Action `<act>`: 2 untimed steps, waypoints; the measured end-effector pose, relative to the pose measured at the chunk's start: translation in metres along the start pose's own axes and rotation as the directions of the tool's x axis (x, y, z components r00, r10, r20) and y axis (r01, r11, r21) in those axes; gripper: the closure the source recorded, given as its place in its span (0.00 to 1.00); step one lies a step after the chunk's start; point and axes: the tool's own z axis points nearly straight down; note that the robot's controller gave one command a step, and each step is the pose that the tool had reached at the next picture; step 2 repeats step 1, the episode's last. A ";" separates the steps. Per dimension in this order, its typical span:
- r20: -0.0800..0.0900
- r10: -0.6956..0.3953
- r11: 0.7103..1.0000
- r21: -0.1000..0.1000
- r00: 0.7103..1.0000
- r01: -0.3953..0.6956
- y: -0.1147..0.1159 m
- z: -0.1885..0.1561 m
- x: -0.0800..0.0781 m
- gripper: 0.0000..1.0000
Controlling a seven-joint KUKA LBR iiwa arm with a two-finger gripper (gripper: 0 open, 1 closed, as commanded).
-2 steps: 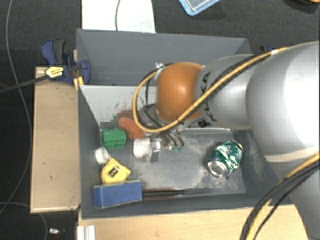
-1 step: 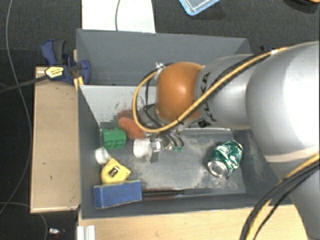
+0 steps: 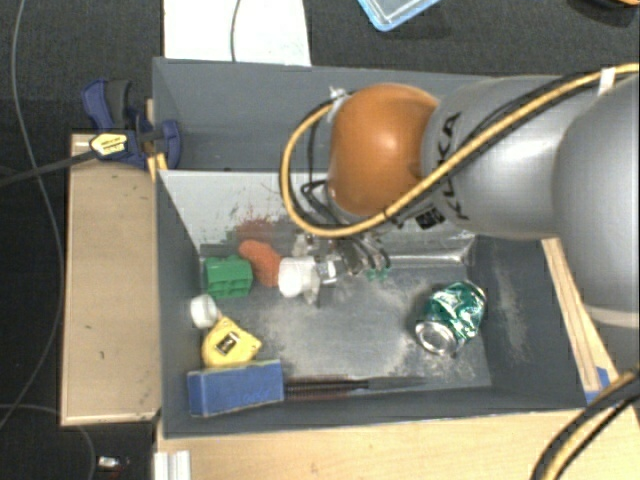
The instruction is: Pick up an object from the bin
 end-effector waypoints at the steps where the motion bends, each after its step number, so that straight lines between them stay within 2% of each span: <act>1: -0.001 -0.006 1.000 -0.001 1.000 0.006 -0.001 -0.075 0.005 1.00; 2: -0.001 -0.006 1.000 -0.001 1.000 0.006 -0.001 -0.075 0.005 1.00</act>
Offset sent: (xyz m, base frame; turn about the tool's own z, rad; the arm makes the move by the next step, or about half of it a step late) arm 0.0022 -0.0134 0.1862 0.0032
